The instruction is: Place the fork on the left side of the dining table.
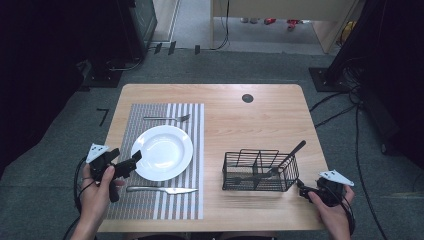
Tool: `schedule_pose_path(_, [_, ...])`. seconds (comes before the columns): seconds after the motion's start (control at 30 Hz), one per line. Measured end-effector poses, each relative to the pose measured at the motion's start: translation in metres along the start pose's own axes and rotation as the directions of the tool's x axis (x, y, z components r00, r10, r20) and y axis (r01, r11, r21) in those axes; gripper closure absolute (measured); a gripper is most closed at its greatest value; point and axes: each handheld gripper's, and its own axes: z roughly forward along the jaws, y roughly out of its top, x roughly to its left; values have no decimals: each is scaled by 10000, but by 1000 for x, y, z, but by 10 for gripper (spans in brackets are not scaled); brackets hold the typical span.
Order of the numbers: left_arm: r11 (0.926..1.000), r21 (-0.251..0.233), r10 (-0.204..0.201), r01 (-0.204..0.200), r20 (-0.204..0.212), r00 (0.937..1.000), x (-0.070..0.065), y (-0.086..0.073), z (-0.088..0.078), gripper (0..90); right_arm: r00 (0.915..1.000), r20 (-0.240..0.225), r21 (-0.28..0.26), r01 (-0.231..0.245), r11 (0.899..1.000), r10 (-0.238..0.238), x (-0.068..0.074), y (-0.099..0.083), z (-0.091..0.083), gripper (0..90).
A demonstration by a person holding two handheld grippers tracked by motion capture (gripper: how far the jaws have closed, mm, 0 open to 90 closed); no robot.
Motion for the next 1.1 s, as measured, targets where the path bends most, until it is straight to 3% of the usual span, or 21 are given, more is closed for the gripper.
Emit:
schedule_pose_path(0.27, [9997, 231, 9, -3, -256, 9997, 11, -22, -11, 130, 10000, 17, 7, -35, 10000, 35, 0, 0, 0, 76])
schedule_pose_path(0.4, [9968, 625, 533, -494, -629, 9966, 14, -30, -12, 130, 10000, 19, -1, -17, 10000, 17, 0, 0, 0, 76])
schedule_pose_path(0.5, [9917, 954, 959, -864, -996, 9904, 15, -35, -10, 130, 10000, 18, 7, -34, 10000, 34, 0, 0, 0, 76])
schedule_pose_path(0.6, [9891, 1133, 1086, -944, -1263, 9860, 19, -40, -9, 130, 10000, 34, 1, -29, 10000, 29, 0, 0, 0, 76])
schedule_pose_path(0.87, [9796, 1799, 1222, -894, -1808, 9759, 32, -55, -1, 130, 10000, 44, 10, -59, 10000, 59, 1, 0, 0, 76])
schedule_pose_path(1.1, [9755, 2056, 1214, -784, -2060, 9710, 40, -66, 9, 129, 10000, 46, 4, -46, 10000, 46, 1, 0, 0, 76])
